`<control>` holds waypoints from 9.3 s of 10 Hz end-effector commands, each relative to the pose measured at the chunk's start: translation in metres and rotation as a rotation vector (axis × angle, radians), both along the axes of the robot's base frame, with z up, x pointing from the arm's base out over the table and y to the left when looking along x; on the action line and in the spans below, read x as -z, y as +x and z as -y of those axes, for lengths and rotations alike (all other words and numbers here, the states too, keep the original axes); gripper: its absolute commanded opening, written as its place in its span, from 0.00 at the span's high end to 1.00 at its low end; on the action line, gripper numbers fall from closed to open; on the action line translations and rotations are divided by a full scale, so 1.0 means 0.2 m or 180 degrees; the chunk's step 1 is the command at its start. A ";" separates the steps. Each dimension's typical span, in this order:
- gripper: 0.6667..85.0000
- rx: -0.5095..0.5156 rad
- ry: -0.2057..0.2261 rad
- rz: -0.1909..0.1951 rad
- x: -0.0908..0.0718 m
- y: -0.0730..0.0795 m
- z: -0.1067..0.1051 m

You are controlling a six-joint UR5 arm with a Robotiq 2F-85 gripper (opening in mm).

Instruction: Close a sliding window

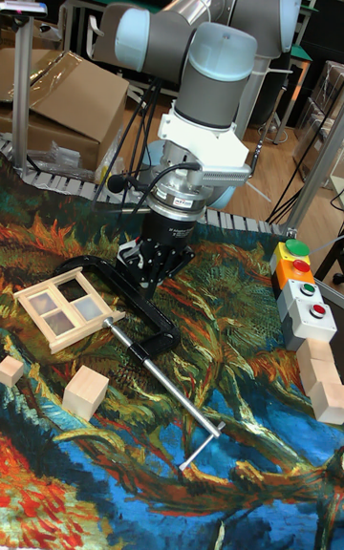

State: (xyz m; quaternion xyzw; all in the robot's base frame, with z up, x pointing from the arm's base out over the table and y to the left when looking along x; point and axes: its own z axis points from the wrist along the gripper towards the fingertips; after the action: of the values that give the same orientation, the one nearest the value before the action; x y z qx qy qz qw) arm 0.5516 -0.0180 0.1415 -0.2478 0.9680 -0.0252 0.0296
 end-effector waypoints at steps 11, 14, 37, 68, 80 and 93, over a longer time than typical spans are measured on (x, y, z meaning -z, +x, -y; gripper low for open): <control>0.99 0.0098 0.0086 0.0006 0.00 0.00 -0.03; 0.99 0.0127 0.0128 0.0011 0.00 0.00 -0.04; 0.99 0.0143 0.0143 -0.0024 0.00 -0.01 -0.05; 0.99 0.0114 0.0155 -0.0044 0.00 -0.02 -0.06; 0.99 0.0133 0.0166 -0.0058 0.00 -0.02 -0.06; 0.99 0.0065 0.0220 -0.0080 0.00 -0.03 -0.08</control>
State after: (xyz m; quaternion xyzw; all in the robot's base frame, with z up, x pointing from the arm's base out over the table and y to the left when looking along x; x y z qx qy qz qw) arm 0.5432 -0.0061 0.1405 -0.2350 0.9718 0.0012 0.0196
